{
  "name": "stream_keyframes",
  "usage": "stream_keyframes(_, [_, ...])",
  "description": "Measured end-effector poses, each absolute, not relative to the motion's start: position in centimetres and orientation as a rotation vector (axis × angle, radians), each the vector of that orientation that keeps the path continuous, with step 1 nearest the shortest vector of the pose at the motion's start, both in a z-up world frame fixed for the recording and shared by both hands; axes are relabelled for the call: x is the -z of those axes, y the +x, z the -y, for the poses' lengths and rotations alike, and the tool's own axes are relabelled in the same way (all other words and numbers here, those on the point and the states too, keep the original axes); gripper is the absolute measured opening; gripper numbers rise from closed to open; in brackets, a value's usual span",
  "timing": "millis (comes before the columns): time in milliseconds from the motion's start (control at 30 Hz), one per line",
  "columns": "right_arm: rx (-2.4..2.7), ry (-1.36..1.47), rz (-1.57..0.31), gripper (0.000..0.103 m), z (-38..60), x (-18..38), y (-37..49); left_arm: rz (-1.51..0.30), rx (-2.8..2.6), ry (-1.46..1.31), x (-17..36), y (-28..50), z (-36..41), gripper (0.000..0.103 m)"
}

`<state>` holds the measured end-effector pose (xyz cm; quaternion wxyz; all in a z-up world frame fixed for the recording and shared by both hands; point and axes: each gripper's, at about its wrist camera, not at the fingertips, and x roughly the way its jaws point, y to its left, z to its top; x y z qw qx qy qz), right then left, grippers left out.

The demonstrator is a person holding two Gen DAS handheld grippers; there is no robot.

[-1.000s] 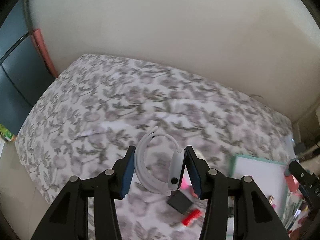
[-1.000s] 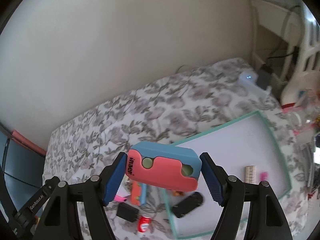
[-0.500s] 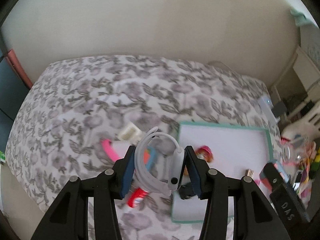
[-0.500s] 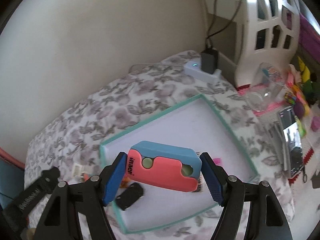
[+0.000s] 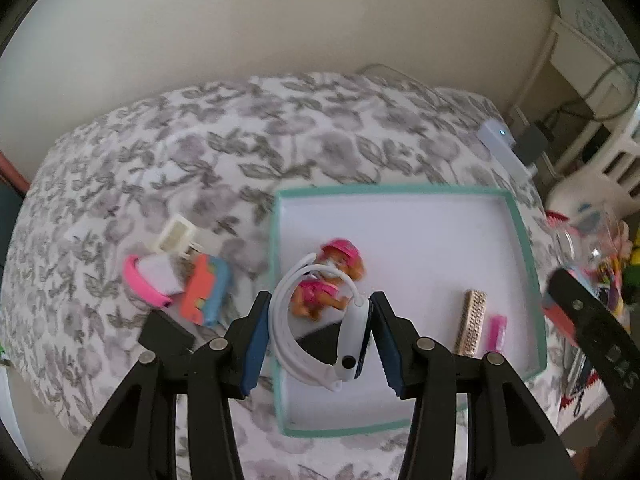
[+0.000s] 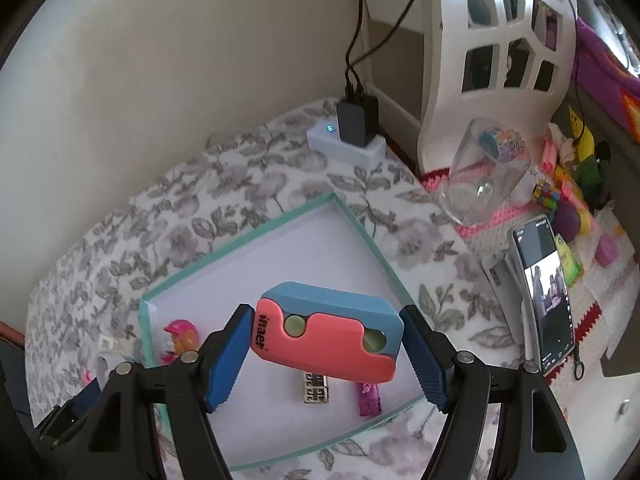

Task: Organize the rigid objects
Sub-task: 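Carry the smartwatch to the tray with the left tool while the right tool carries the block, then release the smartwatch into the tray with the left tool while the right tool releases the block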

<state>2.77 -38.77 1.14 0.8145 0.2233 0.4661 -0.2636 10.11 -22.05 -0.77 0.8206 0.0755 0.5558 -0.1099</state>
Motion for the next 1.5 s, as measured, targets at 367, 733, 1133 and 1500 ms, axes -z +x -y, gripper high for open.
stream_keyframes(367, [0.532,0.509,-1.138,0.076,38.7,3.1,3.4,-1.367,0.276,0.153,5.9,9.0,23.1,0.051])
stream_keyframes(733, [0.514,0.506,-1.22,0.077,38.3,5.5,3.8,-1.483,0.288,0.128,9.3,8.0,23.9,0.051])
stream_keyframes(1133, [0.491,0.488,-1.241,0.077,37.7,5.9,4.3,-1.491,0.261,0.126,9.9,8.1,23.4,0.051])
stream_keyframes(1500, [0.477,0.483,-1.247,0.077,37.6,5.9,4.4,-1.46,0.253,0.134,8.6,8.4,22.8,0.055])
